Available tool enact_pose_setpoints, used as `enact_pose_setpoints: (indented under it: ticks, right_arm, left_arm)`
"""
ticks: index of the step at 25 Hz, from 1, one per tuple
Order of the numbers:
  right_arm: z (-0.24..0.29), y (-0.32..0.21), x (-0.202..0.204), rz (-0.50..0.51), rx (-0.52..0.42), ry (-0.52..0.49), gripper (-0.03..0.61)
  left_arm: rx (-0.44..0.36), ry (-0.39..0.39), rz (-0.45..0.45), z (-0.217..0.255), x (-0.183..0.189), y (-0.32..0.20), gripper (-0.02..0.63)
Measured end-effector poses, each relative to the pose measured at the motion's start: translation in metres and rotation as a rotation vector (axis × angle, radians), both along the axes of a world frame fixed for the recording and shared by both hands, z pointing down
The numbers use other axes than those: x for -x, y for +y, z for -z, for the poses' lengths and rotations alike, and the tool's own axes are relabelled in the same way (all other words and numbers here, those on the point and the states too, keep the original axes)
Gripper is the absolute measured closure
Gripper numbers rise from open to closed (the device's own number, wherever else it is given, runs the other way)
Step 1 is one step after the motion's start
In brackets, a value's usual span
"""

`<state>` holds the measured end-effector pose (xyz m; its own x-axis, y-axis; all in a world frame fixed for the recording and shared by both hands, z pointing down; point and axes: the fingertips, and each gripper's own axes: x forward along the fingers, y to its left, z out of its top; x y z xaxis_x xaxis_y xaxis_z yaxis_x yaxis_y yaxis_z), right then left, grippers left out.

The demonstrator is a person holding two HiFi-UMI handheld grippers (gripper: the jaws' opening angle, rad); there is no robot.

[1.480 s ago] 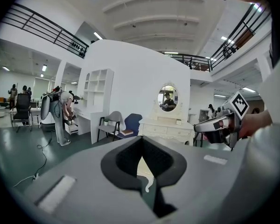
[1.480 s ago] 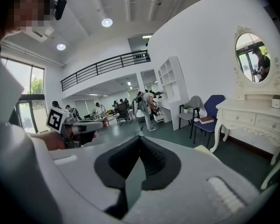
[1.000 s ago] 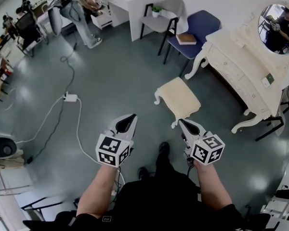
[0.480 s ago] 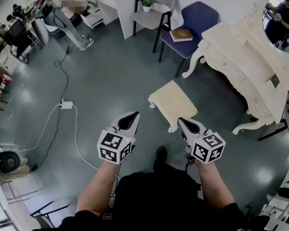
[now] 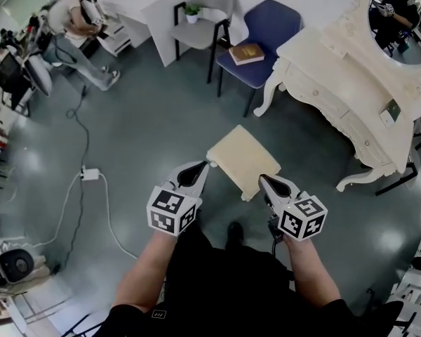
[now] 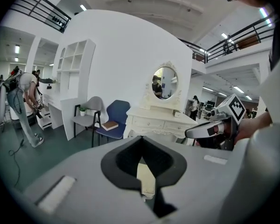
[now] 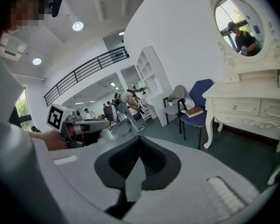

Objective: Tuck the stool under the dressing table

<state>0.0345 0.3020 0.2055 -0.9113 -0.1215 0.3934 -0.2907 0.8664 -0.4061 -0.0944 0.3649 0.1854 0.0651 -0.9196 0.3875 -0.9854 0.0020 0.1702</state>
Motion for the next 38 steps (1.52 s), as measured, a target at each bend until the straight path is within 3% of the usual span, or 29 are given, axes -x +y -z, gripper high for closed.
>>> enact_pose_setpoints:
  ticks: [5,11,16,20,28,38]
  right_arm:
    - [-0.018,-0.013,0.018,-0.114,0.015,0.050,0.574]
    - [-0.035,-0.022,0.063,-0.276,0.058,0.104,0.574]
    - [-0.053,-0.025,0.082,-0.422,0.079,0.154,0.574]
    - [-0.072,-0.034,0.072,-0.493,0.101,0.198,0.574]
    - [-0.134,-0.065,0.042,-0.594,0.159,0.244,0.572]
    - [-0.222,-0.076,0.045,-0.616,0.229,0.276,0.545]
  left_arm:
    - [0.014,0.013,-0.113,-0.006,0.030,-0.026,0.597]
    - [0.025,-0.039,-0.287,-0.024,0.090,-0.061,0.597]
    - [0.072,-0.014,-0.418,-0.045,0.122,-0.086,0.597]
    - [0.112,0.022,-0.486,-0.065,0.116,-0.106,0.597]
    - [0.226,0.047,-0.520,-0.125,0.098,-0.151,0.597]
    - [0.374,0.075,-0.563,-0.222,0.079,-0.169,0.597]
